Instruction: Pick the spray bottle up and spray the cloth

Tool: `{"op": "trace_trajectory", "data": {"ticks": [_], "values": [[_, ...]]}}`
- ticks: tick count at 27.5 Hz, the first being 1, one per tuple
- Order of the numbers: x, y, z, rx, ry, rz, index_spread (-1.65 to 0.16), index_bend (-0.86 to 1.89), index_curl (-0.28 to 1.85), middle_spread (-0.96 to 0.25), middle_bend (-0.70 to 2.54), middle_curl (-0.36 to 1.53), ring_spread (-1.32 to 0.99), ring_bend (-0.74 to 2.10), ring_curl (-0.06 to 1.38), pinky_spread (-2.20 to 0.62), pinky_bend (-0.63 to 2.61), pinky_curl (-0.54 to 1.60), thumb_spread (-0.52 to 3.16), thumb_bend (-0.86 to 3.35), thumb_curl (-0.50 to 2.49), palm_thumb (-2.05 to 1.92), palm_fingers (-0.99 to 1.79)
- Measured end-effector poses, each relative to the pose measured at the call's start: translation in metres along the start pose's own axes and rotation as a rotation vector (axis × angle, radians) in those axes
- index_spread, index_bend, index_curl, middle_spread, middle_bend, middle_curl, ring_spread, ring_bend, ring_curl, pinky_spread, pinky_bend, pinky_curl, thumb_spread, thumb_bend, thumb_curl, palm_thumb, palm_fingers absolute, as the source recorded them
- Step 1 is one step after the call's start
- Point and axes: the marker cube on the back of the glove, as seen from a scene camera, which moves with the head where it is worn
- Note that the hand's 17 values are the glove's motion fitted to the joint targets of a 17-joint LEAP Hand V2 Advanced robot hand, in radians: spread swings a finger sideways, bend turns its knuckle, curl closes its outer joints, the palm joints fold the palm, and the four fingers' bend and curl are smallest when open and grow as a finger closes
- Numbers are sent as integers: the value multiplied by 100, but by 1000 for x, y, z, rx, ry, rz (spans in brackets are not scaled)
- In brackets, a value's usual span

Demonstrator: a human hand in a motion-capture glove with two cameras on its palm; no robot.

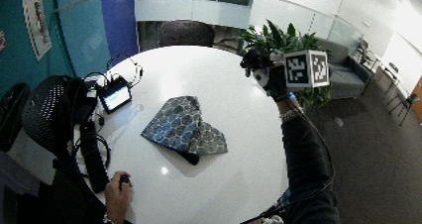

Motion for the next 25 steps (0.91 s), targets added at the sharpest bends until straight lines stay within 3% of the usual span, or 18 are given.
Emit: {"op": "trace_trajectory", "data": {"ticks": [13,17,25], "values": [[-40,-6,20,-140,407,-440,-29,18,48,-21,41,47,-18,57,43,-24,47,38,78,-3,63,90,131],[-70,17,43,-159,524,-648,-29,18,49,-21,41,47,-18,56,43,-24,47,38,77,-3,64,90,131],[-125,74,78,-218,413,-817,-29,18,50,-22,41,47,-19,56,43,-25,48,38,75,-3,66,89,131]]}}
